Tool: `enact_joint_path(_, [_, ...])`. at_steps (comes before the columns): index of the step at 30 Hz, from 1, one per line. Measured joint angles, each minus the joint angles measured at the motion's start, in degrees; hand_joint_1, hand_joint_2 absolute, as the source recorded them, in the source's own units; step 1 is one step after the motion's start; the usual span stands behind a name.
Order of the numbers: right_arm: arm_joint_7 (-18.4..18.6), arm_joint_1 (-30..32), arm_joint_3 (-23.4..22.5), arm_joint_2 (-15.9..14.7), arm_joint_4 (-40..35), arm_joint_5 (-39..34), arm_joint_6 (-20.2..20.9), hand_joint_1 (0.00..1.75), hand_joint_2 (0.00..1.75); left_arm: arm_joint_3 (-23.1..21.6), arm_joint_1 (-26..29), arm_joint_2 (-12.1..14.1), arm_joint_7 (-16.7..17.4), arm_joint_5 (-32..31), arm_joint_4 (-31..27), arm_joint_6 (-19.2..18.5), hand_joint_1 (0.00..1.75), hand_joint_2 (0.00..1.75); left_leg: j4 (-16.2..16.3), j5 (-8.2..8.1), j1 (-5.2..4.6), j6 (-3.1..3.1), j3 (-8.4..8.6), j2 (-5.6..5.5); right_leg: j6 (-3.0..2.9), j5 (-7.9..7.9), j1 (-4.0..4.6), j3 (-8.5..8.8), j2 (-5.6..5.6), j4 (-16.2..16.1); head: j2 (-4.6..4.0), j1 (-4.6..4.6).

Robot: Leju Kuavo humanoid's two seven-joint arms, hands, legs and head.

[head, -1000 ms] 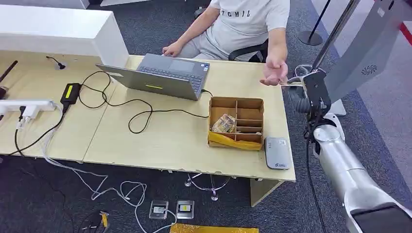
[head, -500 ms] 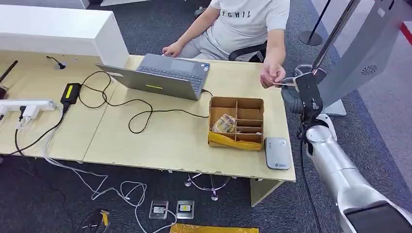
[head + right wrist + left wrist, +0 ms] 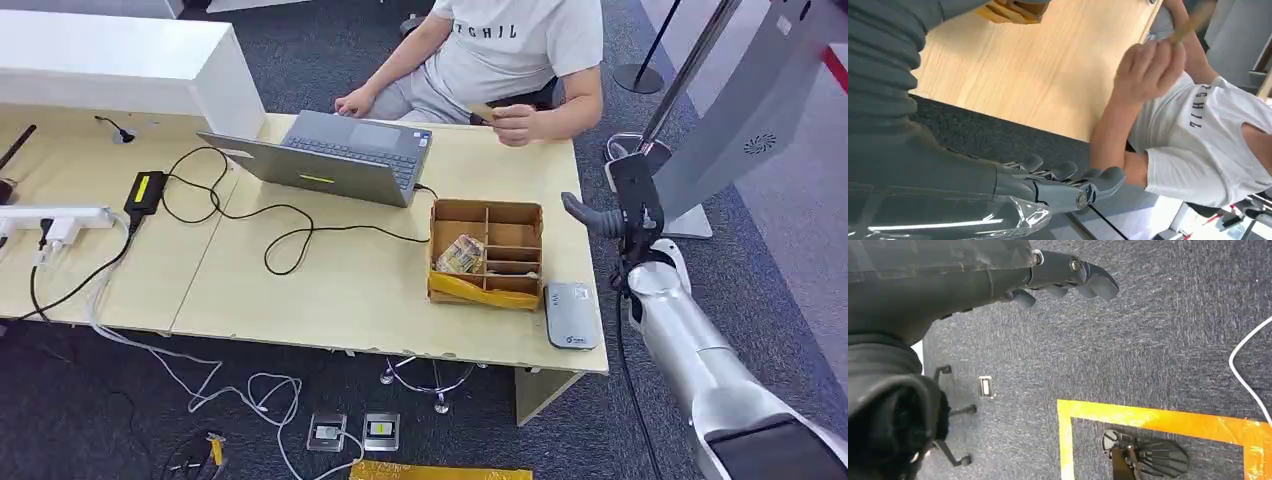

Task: Pass the card to the sensor for recognition and then transmit it.

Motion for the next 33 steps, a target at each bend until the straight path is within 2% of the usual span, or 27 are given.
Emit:
enact_joint_path(9, [0.13,0.31,0.44,-0.22,-0.11,-0.41,-0.35,0.0,1.75,0.0,0.0,0.02,0.0,-0.28,0.0,-0.13,0.0,0.0,0.0,0.0,0.0,0.0,0.0,0.0,0.0,0.0,0.0,-0.02,0.0,0.0,0.0,0.0])
enact_joint_path(14, [2.96,1.68,0.44,-1.75,-3.02,1.3,-0.35,0.0,1.75,0.0,-0.01,0.02,0.0,-0.74,0.0,-0.15,0.0,0.0,0.02,0.0,0.0,0.0,0.03,0.0,0.0,0.0,0.0,0.0,0.0,-0.01,0.0,0.0])
enact_joint_path(17, [7.88,4.21,0.39,-3.98,-9.26,7.4,-0.11,0.0,1.75,0.0,0.09,0.04,0.02,-1.14,0.0,-0.15,0.0,0.0,0.02,0.0,0.0,0.0,0.02,0.0,0.0,0.0,-0.01,0.0,0.0,-0.01,0.0,-0.02])
enact_joint_path(21, [14.38,7.73,0.11,-7.3,-20.29,12.95,2.46,0.0,1.75,0.0,0.17,0.07,0.0,-1.25,0.0,-0.15,0.0,0.0,0.01,-0.02,0.0,-0.02,0.01,0.02,0.0,0.0,-0.01,-0.02,0.0,-0.01,0.0,0.0])
enact_joint_path(29, [18.6,12.63,-0.79,-11.26,-36.05,21.4,5.36,0.0,1.75,0.07,0.68,0.09,0.02,-0.92,0.0,-0.11,0.0,0.0,0.0,-0.02,0.0,-0.02,0.01,0.06,0.0,0.0,0.0,-0.03,0.05,-0.01,-0.02,-0.02])
enact_joint_path(33, [19.1,13.59,-0.74,-12.37,-41.57,23.67,5.97,0.0,1.75,0.77,1.11,0.09,0.0,0.13,0.0,0.18,0.0,0.0,0.0,-0.02,0.0,-0.02,0.01,0.1,0.0,0.0,0.0,-0.02,0.14,-0.01,-0.02,-0.02])
